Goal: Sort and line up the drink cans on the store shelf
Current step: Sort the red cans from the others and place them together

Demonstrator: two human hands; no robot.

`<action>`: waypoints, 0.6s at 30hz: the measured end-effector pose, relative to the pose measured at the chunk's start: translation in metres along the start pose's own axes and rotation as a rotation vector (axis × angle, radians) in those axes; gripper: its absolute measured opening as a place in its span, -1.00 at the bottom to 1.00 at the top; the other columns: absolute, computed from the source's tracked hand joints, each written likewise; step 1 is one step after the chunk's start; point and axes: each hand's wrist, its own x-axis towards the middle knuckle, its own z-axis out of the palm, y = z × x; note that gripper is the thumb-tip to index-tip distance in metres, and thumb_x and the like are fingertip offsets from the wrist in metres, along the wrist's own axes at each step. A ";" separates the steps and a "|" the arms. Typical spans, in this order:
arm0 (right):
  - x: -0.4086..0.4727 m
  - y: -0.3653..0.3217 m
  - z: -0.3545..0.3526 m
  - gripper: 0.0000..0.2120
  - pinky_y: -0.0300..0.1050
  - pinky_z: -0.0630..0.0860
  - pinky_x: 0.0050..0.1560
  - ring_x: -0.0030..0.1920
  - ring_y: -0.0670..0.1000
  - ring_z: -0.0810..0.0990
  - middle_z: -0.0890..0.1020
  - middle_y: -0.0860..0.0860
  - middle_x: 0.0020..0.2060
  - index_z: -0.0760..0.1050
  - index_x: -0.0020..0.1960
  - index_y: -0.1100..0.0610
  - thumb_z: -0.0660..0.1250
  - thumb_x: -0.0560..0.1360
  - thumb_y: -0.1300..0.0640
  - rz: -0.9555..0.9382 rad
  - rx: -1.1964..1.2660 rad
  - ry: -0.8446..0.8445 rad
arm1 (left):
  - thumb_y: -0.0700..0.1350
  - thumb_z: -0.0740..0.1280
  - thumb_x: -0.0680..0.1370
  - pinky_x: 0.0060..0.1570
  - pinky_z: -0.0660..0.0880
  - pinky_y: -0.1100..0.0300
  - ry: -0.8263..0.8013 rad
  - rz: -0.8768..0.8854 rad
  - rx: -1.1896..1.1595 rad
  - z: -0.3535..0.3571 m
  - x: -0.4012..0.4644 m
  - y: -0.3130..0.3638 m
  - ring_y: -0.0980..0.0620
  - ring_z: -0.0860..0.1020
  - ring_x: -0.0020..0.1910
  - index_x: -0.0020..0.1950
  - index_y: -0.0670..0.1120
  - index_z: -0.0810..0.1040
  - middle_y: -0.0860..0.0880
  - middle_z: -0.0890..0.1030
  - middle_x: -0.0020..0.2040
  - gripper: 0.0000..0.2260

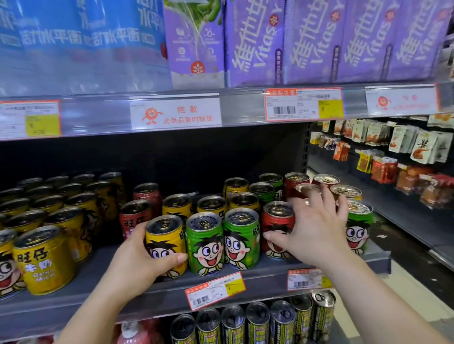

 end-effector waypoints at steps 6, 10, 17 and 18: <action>-0.003 0.004 0.007 -0.21 0.19 -0.06 0.44 0.40 0.11 0.18 0.38 0.01 0.30 0.36 0.33 -0.06 0.22 0.24 -0.50 -0.008 0.122 0.028 | -0.01 0.60 0.20 -0.17 0.44 0.28 0.010 -0.020 -0.011 0.002 0.000 -0.001 0.18 0.58 -0.09 0.22 0.06 0.41 0.11 0.62 -0.06 -0.35; -0.002 0.007 0.010 -0.22 0.13 -0.01 0.41 0.32 0.08 0.26 0.41 -0.02 0.23 0.39 0.29 -0.05 0.25 0.22 -0.49 -0.016 0.182 0.062 | -0.01 0.60 0.19 -0.16 0.46 0.22 0.011 -0.032 0.003 0.002 0.000 -0.001 0.13 0.59 -0.08 0.20 0.08 0.40 0.09 0.63 -0.05 -0.35; 0.001 0.000 0.003 -0.24 0.17 -0.11 0.45 0.35 0.04 0.24 0.42 -0.06 0.20 0.38 0.25 -0.06 0.39 0.18 -0.41 0.036 0.357 0.072 | -0.03 0.62 0.17 -0.09 0.52 0.24 -0.011 -0.041 0.019 -0.005 -0.001 0.002 0.16 0.62 -0.08 0.15 0.12 0.41 0.08 0.64 -0.05 -0.36; 0.001 0.000 -0.001 -0.25 0.16 -0.08 0.45 0.34 0.04 0.26 0.45 -0.06 0.19 0.39 0.24 -0.05 0.40 0.17 -0.40 0.044 0.394 0.086 | -0.03 0.63 0.15 -0.06 0.55 0.20 -0.016 -0.048 0.013 -0.006 0.000 0.001 0.15 0.63 -0.09 0.14 0.12 0.43 0.06 0.66 -0.05 -0.36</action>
